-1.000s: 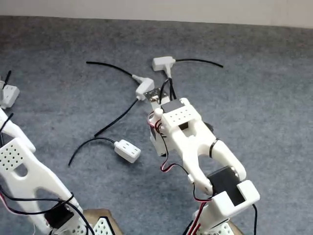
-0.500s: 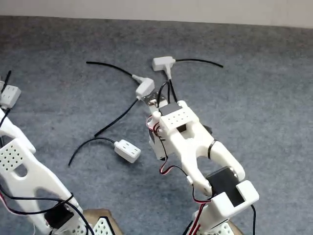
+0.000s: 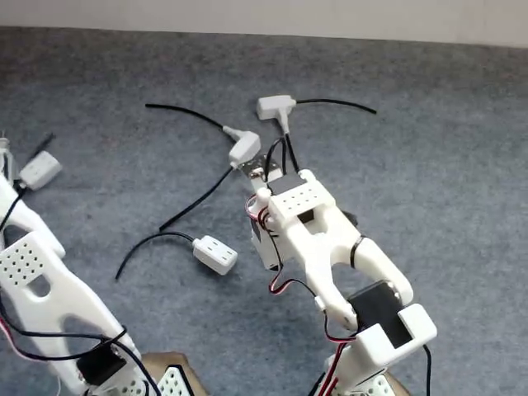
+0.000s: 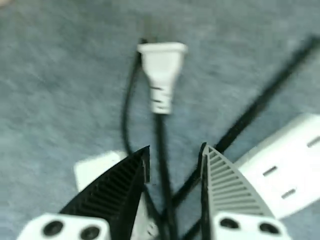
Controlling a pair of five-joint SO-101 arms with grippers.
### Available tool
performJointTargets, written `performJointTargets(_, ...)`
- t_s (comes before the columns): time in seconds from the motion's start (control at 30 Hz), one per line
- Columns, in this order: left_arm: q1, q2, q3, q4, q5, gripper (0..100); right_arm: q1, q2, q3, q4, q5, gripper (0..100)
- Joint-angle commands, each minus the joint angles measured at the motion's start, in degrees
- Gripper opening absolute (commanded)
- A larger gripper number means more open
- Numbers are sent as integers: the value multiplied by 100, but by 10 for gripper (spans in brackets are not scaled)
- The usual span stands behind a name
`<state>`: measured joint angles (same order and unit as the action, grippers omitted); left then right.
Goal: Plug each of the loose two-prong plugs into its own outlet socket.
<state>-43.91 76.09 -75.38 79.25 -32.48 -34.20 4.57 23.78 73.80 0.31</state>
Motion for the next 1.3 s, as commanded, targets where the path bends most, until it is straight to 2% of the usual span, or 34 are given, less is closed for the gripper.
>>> performJointTargets(0.0, 391, 4, 48, 448, -53, 203, -57, -75, -22, -13, 62, 589)
performJointTargets(0.17, 180, 13, 48, 123, -70, 203, -57, -75, -22, -4, 62, 589)
performJointTargets(0.4, -462, 4, 40, -677, -70, 203, -57, -84, -22, -4, 62, 589)
performJointTargets(0.6, -497, 22, 92, -686, -44, 196, -57, -84, -22, -4, 149, 589)
performJointTargets(0.83, -145, -22, 40, -123, -35, 4, -57, -84, -22, 119, 167, 589)
performJointTargets(0.97, -426, -31, 31, -185, 519, 93, -40, -84, -22, 119, 176, 589)
performJointTargets(1.1, -769, -31, 31, -651, 1266, 189, -48, -84, -22, 119, 176, 589)
performJointTargets(1.27, -919, 4, 75, -862, 1776, 201, -57, -84, -22, 119, 176, 589)
